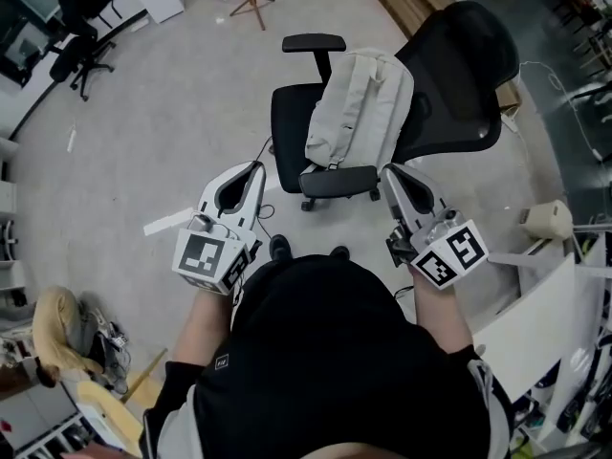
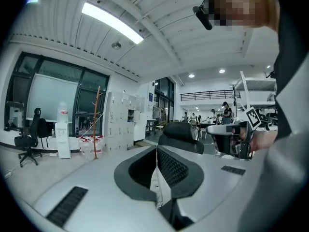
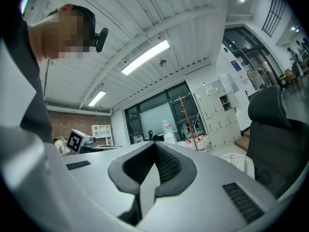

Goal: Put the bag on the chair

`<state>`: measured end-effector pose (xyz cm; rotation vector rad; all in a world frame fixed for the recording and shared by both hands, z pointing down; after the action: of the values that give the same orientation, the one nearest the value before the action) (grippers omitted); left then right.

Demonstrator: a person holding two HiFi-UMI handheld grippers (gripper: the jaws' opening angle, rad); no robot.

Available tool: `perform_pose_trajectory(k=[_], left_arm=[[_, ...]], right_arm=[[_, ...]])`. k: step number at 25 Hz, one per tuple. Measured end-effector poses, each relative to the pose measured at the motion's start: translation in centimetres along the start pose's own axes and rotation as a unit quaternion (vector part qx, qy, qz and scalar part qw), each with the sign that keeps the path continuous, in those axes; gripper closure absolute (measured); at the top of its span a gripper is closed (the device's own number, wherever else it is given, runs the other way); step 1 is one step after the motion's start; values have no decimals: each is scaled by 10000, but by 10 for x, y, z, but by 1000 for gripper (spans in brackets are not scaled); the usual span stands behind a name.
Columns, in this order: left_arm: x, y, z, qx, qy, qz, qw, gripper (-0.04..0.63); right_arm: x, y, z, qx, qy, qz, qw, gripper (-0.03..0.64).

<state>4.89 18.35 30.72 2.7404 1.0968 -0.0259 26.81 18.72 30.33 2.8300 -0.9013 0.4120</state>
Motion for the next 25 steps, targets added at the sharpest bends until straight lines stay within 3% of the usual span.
perform_pose_trajectory(k=[10,14,25], left_arm=[[-30,4,13,24,22,-177,9998,577],[-31,8,9,80,130,-373,9992,577],[-34,13,7,33,107,-403,9991,577]], right_arm=[[-27,24,6,25,-378,-148,9992,589],[-23,27,7,27,-450,-236,9987,589],[-17,32,9,15,-476,-296,9984,589]])
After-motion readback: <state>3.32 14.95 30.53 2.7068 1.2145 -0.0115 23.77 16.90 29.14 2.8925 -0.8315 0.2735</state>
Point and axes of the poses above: the fingertips, and each gripper's own axes: y forward along the fingers, x to its right, z out of its top, the point moved 2 cm from there along -y, backward along the fingers, and after that the axes turned 13 degrees about -z, right-handed, at the moved point
